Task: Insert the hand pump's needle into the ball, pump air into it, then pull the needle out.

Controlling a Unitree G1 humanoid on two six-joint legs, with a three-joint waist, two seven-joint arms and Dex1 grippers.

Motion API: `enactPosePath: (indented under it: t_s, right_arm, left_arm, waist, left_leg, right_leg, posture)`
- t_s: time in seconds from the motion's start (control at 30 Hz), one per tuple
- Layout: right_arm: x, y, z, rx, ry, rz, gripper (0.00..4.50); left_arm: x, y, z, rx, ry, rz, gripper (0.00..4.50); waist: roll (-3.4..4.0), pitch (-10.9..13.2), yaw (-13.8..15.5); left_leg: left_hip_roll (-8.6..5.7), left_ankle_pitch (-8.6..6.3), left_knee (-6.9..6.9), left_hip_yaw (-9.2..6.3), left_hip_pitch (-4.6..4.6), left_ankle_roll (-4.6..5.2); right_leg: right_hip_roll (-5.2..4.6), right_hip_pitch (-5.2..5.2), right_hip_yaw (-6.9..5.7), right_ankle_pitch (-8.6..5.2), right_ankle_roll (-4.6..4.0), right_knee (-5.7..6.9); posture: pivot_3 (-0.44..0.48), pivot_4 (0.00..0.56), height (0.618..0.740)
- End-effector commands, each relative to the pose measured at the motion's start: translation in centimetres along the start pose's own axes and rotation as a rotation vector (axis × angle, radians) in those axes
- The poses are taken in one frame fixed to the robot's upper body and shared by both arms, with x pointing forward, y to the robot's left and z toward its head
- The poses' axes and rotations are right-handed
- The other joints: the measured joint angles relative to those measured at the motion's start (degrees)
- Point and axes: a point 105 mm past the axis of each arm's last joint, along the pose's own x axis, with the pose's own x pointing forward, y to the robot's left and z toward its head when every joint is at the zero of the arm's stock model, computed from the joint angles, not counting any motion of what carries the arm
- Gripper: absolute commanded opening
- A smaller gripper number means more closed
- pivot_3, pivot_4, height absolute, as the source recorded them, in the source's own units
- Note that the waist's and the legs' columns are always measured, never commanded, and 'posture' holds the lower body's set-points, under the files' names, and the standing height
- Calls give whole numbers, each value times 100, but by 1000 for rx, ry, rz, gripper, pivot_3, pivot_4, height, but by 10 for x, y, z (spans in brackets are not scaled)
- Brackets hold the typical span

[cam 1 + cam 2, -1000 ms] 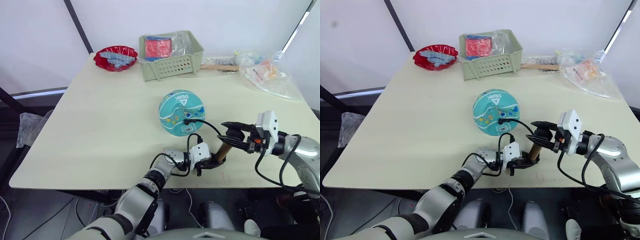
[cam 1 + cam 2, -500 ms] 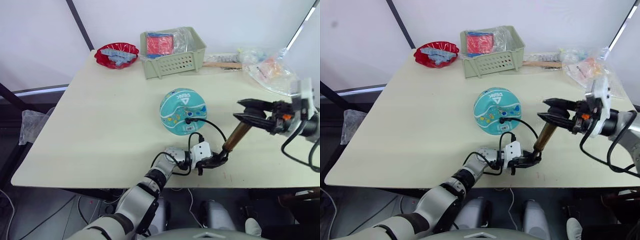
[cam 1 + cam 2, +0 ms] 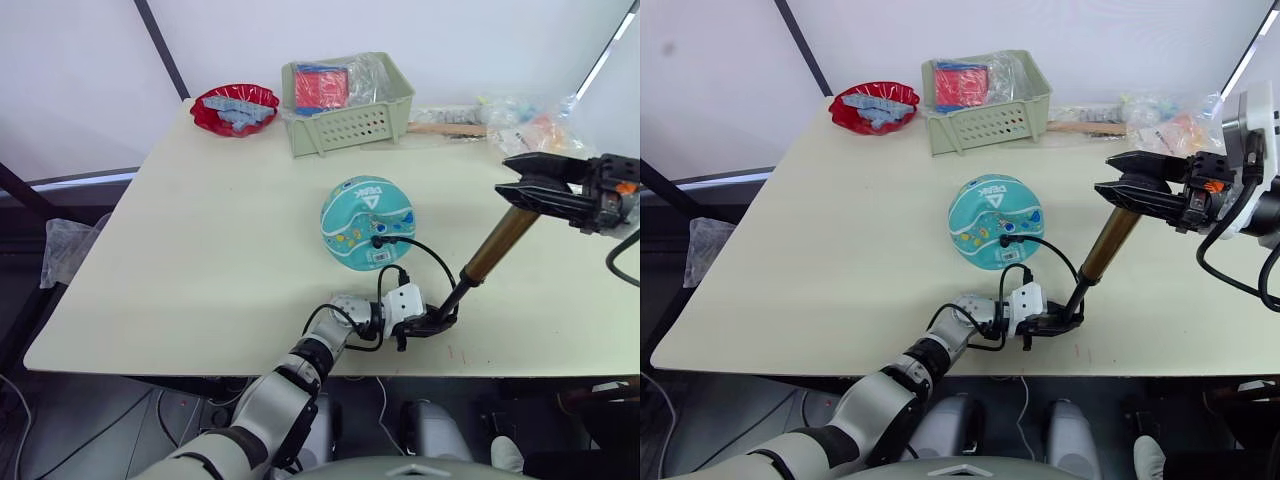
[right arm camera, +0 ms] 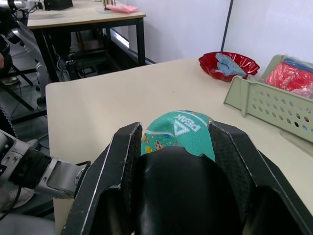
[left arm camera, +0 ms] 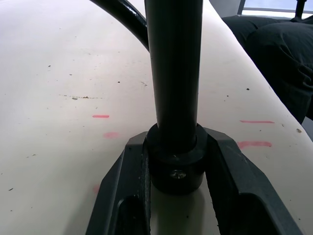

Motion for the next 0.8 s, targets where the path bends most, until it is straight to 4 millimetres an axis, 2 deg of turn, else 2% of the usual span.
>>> enactPosePath:
  t_s: [0.03,0.17,0.27,0.4,0.43,0.63,0.73,0.8]
  right_arm:
    - [3,3,-24,-23,49,-26,1669]
    - [9,10,-59,17,92,-17,1669]
    - [13,15,-78,33,117,-11,1668]
    - [19,23,-127,58,178,-34,1668]
    - [19,24,-133,57,182,-34,1668]
    - [25,34,-157,56,200,-46,1668]
    - [27,33,-152,48,181,-48,1668]
    - [27,29,-141,28,157,-55,1668]
  left_arm:
    - [-8,-23,-40,-93,137,-49,1034]
    - [-8,-23,-40,-92,139,-48,1034]
    - [-9,-23,-41,-91,141,-47,1034]
    - [-10,-22,-42,-89,144,-43,1034]
    - [-10,-22,-42,-89,144,-43,1034]
    - [-11,-22,-42,-85,147,-47,1034]
    - [-11,-23,-42,-83,148,-49,1034]
    - [-11,-23,-43,-82,150,-50,1034]
  waist:
    - [-5,-4,-1]
    - [-11,-12,-12]
    - [-25,-25,-15]
    - [-43,-50,-20]
    - [-49,-58,-28]
    - [-46,-78,-54]
    - [-38,-82,-53]
    - [-39,-82,-52]
  left_leg:
    - [0,0,0,-3,1,0]
    - [0,0,0,-11,9,0]
    - [0,0,1,-19,11,0]
    - [1,0,0,-29,12,0]
    - [1,0,0,-31,12,-1]
    - [1,0,-1,-56,30,-1]
    - [2,-1,-2,-61,28,-2]
    - [2,-1,-2,-63,27,-2]
  right_leg:
    - [1,3,-3,0,0,-1]
    - [2,15,-12,-1,1,-5]
    - [4,20,-21,-1,1,-6]
    - [8,23,-29,-1,0,-7]
    - [8,24,-31,-1,0,-9]
    - [10,60,-55,-1,1,-30]
    - [11,63,-59,-1,1,-36]
    - [11,63,-62,-1,0,-37]
  posture:
    - [0,150,738]
    - [0,150,738]
    - [0,150,738]
    - [0,150,738]
    - [0,150,738]
    - [0,150,738]
    - [0,150,738]
    - [0,150,738]
